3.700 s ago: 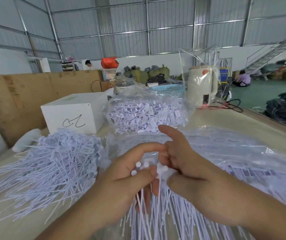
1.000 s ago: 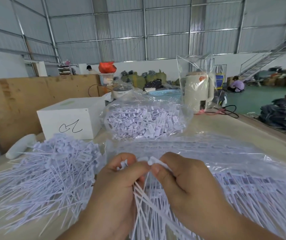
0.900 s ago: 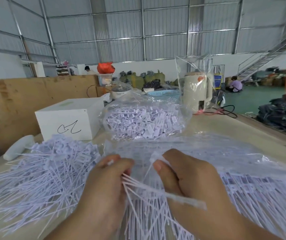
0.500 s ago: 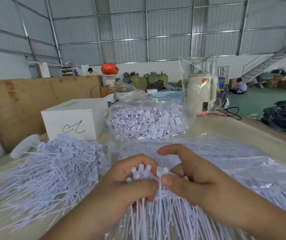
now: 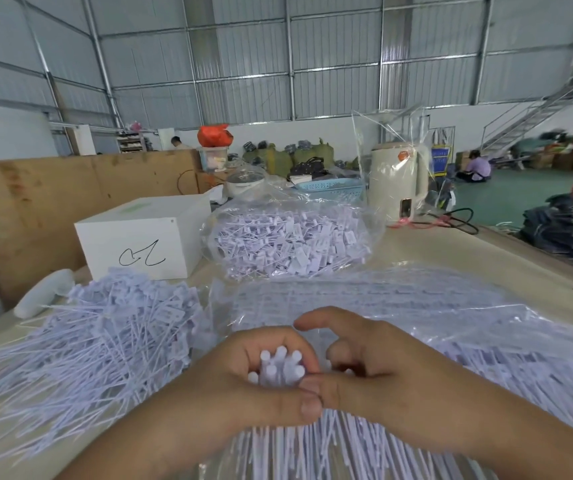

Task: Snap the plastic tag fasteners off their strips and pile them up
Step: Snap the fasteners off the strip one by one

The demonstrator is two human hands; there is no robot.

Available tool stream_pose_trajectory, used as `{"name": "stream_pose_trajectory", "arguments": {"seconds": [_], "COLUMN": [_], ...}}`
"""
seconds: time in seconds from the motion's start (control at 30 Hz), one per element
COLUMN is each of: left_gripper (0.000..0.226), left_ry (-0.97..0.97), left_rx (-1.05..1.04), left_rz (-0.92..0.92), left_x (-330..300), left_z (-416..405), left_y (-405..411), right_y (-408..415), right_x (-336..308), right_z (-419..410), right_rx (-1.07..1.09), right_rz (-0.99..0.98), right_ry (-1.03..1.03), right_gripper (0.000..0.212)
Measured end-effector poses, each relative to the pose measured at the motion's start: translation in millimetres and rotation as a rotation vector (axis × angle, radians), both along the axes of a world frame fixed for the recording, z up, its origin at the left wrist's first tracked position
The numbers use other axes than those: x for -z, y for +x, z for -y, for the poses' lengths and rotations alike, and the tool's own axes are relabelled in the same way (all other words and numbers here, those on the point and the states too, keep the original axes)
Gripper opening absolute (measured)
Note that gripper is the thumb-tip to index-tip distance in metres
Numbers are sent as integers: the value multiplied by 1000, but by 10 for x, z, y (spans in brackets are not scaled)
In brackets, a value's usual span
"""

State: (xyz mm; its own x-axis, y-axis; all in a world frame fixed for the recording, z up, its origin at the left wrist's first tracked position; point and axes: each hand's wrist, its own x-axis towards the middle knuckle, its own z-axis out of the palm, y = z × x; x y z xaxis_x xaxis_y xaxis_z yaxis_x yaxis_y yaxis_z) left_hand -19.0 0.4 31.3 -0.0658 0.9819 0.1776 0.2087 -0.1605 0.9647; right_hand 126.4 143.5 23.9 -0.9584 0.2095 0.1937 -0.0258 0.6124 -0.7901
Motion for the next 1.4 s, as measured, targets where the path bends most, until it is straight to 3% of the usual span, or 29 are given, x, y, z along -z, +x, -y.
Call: {"name": "stream_pose_trajectory", "arguments": {"seconds": [0.2, 0.33, 0.57, 0.73, 0.8, 0.93, 1.0, 1.23, 1.4], "left_gripper": [19, 16, 17, 23, 26, 24, 27, 22, 13], "left_ry": [57, 82, 300, 340, 309, 201, 177, 26, 22], "left_rx": [-173, -158, -419, -553, -526, -290, -147, 25, -24], "left_rz": [-21, -58, 15, 329, 253, 102, 86, 19, -40], "left_x": [19, 12, 37, 17, -10, -10, -2, -69, -79], "left_z": [17, 25, -25, -41, 2, 27, 23, 73, 94], "left_y": [-105, -64, 92, 81, -4, 5, 44, 13, -70], "right_y": [83, 63, -52, -33, 36, 62, 38, -6, 39], "right_x": [-167, -161, -70, -154, -189, -156, -118, 17, -79], "right_z": [-95, -77, 129, 119, -13, -15, 25, 34, -55], "right_rx": [-119, -9, 150, 407, 392, -34, -193, -99, -137], "right_rz": [183, 49, -154, -364, -376, -172, -107, -33, 157], "right_ry": [-81, -54, -182, -362, -297, -335, -344, -231, -90], "right_gripper": [34, 42, 41, 43, 48, 15, 21, 37, 43]}}
